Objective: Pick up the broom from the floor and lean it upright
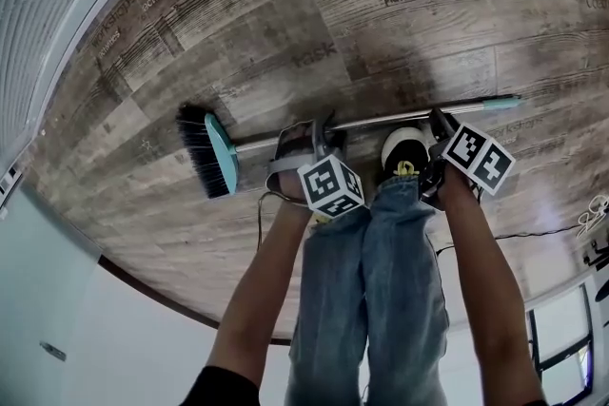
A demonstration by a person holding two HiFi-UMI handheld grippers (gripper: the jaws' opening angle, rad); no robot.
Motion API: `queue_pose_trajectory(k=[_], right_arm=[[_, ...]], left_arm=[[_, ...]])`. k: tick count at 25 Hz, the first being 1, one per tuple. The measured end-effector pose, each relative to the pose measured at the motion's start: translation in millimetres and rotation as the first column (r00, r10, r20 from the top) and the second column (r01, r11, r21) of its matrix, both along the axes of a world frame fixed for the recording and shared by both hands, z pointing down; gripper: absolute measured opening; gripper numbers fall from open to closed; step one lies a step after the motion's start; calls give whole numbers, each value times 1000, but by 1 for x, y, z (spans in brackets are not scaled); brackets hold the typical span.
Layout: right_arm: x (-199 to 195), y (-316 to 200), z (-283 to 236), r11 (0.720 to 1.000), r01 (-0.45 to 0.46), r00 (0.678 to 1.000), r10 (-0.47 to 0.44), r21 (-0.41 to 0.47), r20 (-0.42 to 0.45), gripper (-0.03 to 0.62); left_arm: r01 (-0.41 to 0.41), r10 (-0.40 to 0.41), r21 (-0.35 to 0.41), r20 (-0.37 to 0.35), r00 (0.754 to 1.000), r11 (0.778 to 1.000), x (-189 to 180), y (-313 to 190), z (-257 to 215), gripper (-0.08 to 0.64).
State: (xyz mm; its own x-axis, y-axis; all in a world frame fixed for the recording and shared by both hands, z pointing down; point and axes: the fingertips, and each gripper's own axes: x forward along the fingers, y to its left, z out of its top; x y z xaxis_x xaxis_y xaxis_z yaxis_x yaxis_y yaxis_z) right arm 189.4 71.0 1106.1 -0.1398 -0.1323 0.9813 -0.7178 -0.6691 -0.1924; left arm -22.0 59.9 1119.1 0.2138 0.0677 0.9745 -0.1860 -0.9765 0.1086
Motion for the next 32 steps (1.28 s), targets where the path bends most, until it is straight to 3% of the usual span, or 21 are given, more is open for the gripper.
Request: queue_pose_trajectory(k=[5, 11, 16, 21, 27, 32], right_arm=[[0, 2, 0, 996, -57, 998, 56, -65, -16, 147], [0, 6, 0, 987, -105, 994, 99, -119, -53, 147], [-2, 7, -1, 977, -144, 989, 135, -157, -65, 147], [-1, 12, -3, 973, -180, 983, 171, -146, -71, 164], [16, 15, 1, 915, -396, 918, 392, -75, -57, 209], [19, 14, 18, 923, -370, 929, 366, -104, -55, 209]], left_arm=[[-40, 38, 56, 42, 998, 998, -1, 6, -1, 173], [-63, 58, 54, 84, 995, 997, -1, 13, 2, 109], [-65, 59, 49, 101, 993, 997, -2, 13, 2, 107], [-65, 61, 50, 92, 994, 997, -2, 14, 2, 107], [-74, 71, 39, 76, 995, 996, 0, 14, 2, 107], [-84, 81, 40, 72, 994, 996, -1, 14, 3, 107]])
